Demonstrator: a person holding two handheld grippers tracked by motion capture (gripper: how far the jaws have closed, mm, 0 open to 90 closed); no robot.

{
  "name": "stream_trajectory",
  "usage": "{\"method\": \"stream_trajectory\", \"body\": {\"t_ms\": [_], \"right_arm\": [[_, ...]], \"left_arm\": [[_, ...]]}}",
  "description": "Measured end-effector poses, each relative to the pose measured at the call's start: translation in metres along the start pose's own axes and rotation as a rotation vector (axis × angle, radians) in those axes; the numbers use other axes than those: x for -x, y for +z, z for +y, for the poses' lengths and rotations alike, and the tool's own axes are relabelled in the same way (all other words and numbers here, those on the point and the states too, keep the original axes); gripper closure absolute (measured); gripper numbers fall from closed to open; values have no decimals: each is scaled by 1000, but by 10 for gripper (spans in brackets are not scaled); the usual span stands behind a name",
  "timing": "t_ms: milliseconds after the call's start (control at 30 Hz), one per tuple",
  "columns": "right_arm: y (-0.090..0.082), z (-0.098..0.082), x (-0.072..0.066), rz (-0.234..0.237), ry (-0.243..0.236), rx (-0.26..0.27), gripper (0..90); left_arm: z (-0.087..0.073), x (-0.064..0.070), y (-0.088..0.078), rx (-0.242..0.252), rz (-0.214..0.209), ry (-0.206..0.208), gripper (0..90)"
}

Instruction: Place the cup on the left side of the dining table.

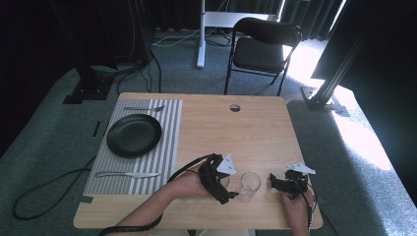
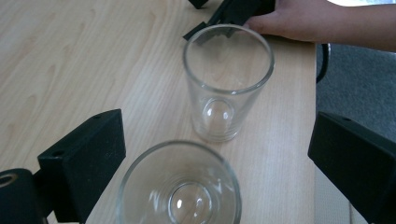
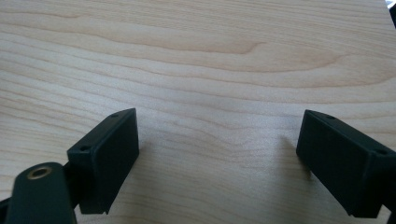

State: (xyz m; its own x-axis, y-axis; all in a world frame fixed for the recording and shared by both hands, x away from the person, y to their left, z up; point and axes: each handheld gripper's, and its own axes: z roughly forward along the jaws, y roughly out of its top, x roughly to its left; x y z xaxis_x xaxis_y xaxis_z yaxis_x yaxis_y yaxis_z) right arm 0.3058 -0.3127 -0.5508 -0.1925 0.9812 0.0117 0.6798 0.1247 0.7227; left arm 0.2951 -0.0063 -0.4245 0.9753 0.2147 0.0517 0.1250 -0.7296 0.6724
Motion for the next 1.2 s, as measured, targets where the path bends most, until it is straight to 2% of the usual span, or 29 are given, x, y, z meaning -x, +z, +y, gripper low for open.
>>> {"method": "stream_trajectory", "body": {"t_ms": [167, 333, 533, 800, 933, 1033, 1200], "right_arm": [[0, 0, 0, 1, -1, 0, 125], [0, 0, 0, 1, -2, 1, 125], [0, 0, 0, 2, -2, 1, 125], [0, 0, 0, 4, -3, 0, 125], [0, 0, 0, 5, -5, 0, 125], [0, 0, 0, 5, -5, 0, 125], [0, 0, 0, 5, -4, 0, 125]], "left_arm": [[8, 1, 10, -20, -16, 12, 45], [16, 1, 20, -51, -13, 35, 45], [23, 2, 30, -76, -22, 40, 45], [35, 3, 41, -141, -3, 60, 45], [39, 4, 47, -158, -10, 71, 45], [42, 3, 50, -158, -38, 61, 49], [45, 4, 58, -212, -26, 70, 60]]}}
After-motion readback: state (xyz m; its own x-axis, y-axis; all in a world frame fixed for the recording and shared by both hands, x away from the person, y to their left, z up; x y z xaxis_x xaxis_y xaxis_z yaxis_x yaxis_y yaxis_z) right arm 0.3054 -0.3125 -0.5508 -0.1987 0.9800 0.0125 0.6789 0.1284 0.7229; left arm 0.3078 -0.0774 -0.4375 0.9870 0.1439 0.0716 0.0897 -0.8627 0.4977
